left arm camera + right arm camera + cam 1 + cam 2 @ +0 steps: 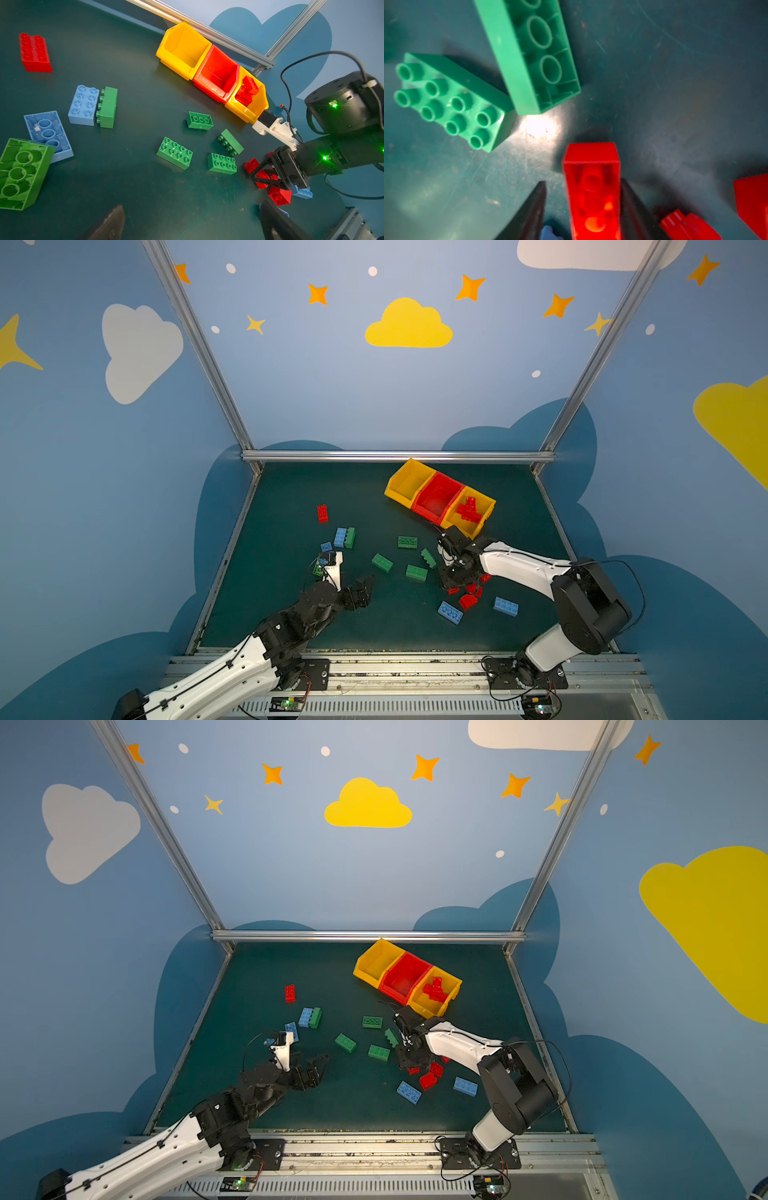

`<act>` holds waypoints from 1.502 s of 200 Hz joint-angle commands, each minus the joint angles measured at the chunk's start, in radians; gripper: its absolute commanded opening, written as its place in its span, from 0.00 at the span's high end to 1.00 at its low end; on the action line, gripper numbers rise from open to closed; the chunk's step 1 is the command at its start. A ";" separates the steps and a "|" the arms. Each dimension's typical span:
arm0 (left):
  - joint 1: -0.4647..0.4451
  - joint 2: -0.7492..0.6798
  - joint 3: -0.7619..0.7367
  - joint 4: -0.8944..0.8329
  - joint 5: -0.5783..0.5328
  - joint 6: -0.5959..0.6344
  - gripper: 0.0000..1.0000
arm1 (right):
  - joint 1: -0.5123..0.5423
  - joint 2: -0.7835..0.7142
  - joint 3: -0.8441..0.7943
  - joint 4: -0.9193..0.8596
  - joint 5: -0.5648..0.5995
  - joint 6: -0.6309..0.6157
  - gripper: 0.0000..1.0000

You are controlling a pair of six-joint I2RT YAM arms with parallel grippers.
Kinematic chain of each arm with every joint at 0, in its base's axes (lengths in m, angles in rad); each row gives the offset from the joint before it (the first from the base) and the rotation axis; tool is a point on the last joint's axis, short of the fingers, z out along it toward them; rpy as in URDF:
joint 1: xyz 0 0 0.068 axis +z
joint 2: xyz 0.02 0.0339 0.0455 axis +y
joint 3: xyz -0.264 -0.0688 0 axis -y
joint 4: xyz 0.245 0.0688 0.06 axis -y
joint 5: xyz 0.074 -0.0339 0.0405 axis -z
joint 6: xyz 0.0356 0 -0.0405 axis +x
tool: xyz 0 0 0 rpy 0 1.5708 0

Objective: Sort the legos into containers by color
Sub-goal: 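Grasp the red brick with the right gripper and carry it to the yellow bin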

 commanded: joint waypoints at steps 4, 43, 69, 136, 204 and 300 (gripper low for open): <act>0.000 -0.029 -0.011 -0.029 -0.015 0.008 0.00 | 0.012 0.038 0.037 -0.044 0.060 0.020 0.64; 0.000 -0.050 -0.009 -0.049 -0.032 0.020 0.00 | 0.025 0.053 0.076 -0.056 0.090 0.013 0.67; -0.001 -0.046 -0.007 -0.048 -0.039 0.030 0.00 | 0.025 0.074 0.110 -0.073 0.113 0.010 0.72; 0.000 0.071 0.070 -0.004 -0.040 0.097 0.00 | -0.139 0.017 0.362 -0.137 0.164 -0.051 0.72; 0.002 0.260 0.164 0.047 -0.088 0.137 0.00 | -0.351 0.236 0.632 -0.102 0.127 -0.056 0.71; 0.043 0.371 0.209 0.076 -0.093 0.168 0.00 | -0.461 0.461 0.811 -0.113 0.167 -0.077 0.69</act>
